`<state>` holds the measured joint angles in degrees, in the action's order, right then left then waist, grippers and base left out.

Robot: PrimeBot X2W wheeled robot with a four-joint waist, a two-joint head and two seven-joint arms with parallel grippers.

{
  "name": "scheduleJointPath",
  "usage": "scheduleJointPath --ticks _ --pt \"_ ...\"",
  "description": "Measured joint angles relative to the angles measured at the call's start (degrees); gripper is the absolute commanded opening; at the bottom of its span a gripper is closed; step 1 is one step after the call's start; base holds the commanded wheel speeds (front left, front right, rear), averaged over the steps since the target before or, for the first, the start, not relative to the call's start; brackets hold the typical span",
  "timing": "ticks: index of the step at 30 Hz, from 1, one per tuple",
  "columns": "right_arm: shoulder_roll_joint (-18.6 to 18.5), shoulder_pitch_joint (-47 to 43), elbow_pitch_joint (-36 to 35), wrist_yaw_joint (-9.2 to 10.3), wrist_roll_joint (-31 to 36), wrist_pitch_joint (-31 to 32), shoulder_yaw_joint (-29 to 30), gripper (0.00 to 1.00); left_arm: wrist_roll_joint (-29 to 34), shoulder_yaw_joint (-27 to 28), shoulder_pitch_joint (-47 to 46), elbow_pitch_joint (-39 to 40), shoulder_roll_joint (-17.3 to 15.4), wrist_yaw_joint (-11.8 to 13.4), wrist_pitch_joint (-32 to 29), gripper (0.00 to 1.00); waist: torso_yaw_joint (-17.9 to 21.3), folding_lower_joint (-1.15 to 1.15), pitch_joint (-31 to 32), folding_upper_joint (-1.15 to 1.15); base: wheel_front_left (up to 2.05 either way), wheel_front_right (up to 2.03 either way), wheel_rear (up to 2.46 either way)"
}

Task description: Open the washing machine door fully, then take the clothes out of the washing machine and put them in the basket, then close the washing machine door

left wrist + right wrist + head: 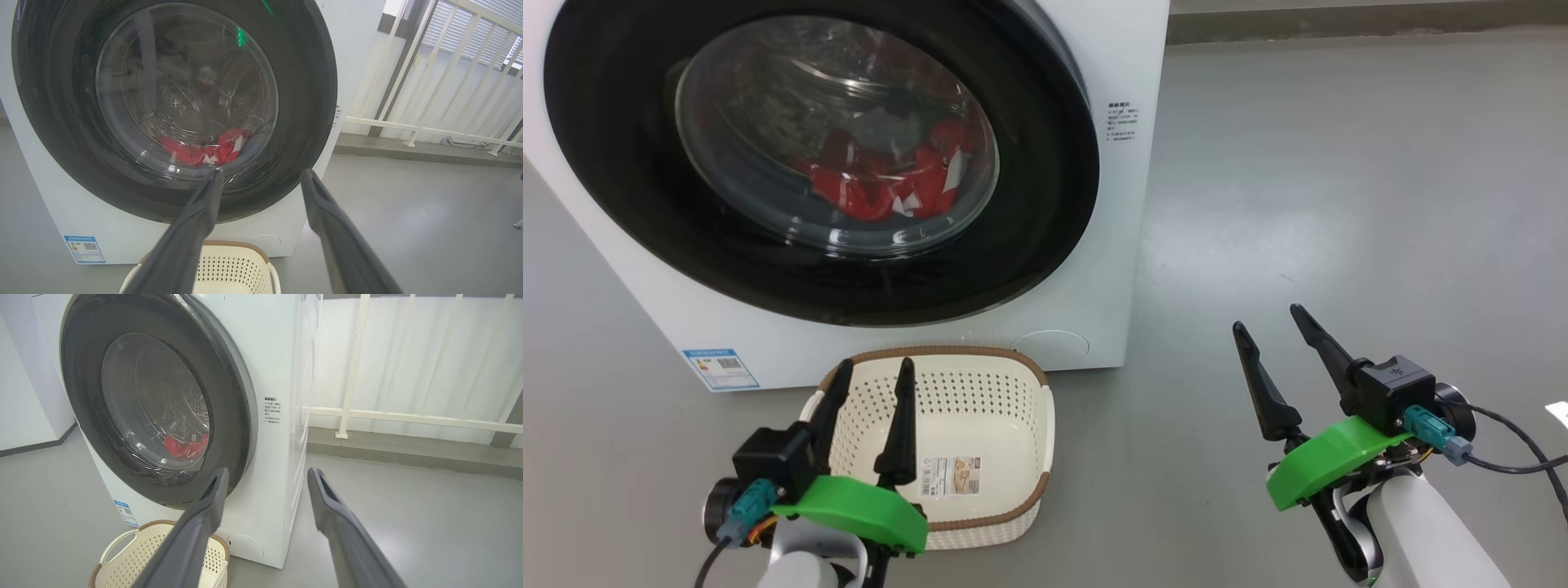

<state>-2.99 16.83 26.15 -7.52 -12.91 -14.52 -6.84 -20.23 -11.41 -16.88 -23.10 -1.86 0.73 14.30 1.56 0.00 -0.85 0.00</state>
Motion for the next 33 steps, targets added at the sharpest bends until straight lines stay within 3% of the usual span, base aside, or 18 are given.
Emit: scheduleJointPath --ticks 13,14,15,16,17,18,23,33 --pt "-0.01 0.07 1.01 0.00 0.00 -0.10 0.31 1.00 0.01 -0.54 -0.01 -0.94 -0.01 0.10 0.00 1.00 -0.30 0.00 -0.61 0.00 0.00 0.00 0.00" --pt "-0.01 0.13 1.05 0.00 0.00 -0.10 0.38 0.80 0.01 -0.99 -0.04 -0.81 -0.01 0.34 0.00 1.00 -0.43 0.00 -0.97 0.00 0.00 0.00 0.00" --pt "-0.01 0.14 1.04 0.00 0.00 -0.10 0.43 0.47 0.01 -1.21 -0.08 -0.67 -0.01 0.35 0.00 1.00 -0.52 0.00 -1.23 0.00 0.00 0.00 0.00" --pt "-0.01 0.16 1.04 0.00 0.00 -0.10 0.47 0.47 0.01 -1.40 -0.09 -0.45 -0.01 0.37 0.00 1.00 -0.63 0.00 -1.49 0.00 0.00 0.00 0.00" --pt "-0.01 0.16 1.04 0.00 0.00 -0.10 0.47 0.31 0.01 -1.40 -0.09 -0.45 -0.01 0.37 0.00 1.00 -0.63 0.00 -1.49 0.00 0.00 0.00 0.00" --pt "-0.01 0.24 1.09 0.00 0.00 -0.10 0.47 0.00 0.01 -1.56 -0.10 -0.15 -0.01 0.52 0.00 1.00 -0.76 0.00 -1.77 0.00 0.00 0.00 0.00" --pt "-0.03 3.66 1.02 0.00 -3.11 -0.11 0.59 0.00 0.01 -1.75 -1.42 1.48 -0.02 0.52 0.00 1.00 -1.54 0.00 -3.56 0.00 0.00 0.00 0.00" --pt "-0.22 11.65 3.15 0.00 -28.91 -0.11 -0.57 0.00 0.10 -2.63 -2.96 6.47 -0.04 0.51 0.01 1.00 -3.15 0.00 -8.45 0.00 0.00 0.00 0.00"
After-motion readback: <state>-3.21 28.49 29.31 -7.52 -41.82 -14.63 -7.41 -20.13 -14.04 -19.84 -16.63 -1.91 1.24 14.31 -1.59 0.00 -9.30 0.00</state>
